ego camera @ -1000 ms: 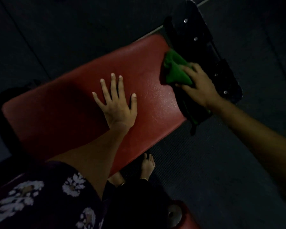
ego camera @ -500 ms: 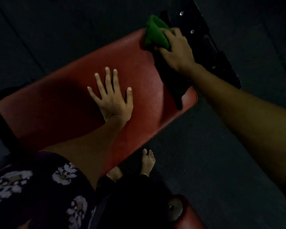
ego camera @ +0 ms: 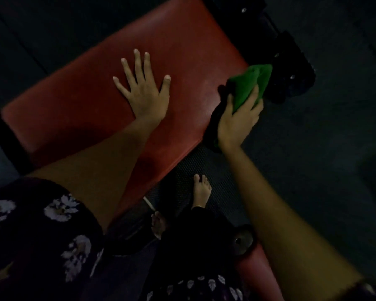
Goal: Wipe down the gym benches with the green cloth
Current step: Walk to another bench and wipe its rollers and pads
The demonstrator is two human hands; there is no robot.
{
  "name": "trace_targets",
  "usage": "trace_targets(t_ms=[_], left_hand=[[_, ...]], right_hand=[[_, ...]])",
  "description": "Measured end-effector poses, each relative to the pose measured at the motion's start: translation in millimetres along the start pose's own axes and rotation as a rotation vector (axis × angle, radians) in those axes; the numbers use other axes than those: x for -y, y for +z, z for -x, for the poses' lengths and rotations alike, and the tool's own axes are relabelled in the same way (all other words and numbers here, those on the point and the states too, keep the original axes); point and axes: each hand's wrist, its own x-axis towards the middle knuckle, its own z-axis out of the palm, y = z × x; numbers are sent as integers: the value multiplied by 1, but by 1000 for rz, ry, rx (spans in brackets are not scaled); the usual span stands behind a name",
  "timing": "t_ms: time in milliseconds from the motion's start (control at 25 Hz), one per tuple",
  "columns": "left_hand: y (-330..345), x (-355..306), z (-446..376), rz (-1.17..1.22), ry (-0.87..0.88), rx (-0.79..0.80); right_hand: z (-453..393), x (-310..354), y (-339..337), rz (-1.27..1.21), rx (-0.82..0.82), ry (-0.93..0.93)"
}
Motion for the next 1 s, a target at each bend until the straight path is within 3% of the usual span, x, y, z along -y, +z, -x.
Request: trace_targets(t_ms=[160, 320, 400, 520, 640, 760, 880, 1000], left_hand=[[-16, 56, 40, 29, 246, 59], [-21, 149, 126, -55, 107, 40], [-19, 178, 152, -101, 49, 86], [-14, 186, 161, -117, 68, 98], [-15, 184, 160, -95, 73, 105], [-17, 188, 162, -65, 72, 118], [-17, 189, 162, -31, 79, 144], [-21, 195, 160, -7, 69, 178]], right_hand=[[51, -15, 6, -149, 110, -47], [16, -10, -4, -315, 54, 65], [48, -7, 8, -305, 47, 80], [126, -22, 26, -340, 133, 62], [141, -31, 23, -395, 192, 85], [145, -23, 24, -435, 142, 151], [201, -21, 37, -437, 123, 196], [274, -19, 52, -429, 290, 313]])
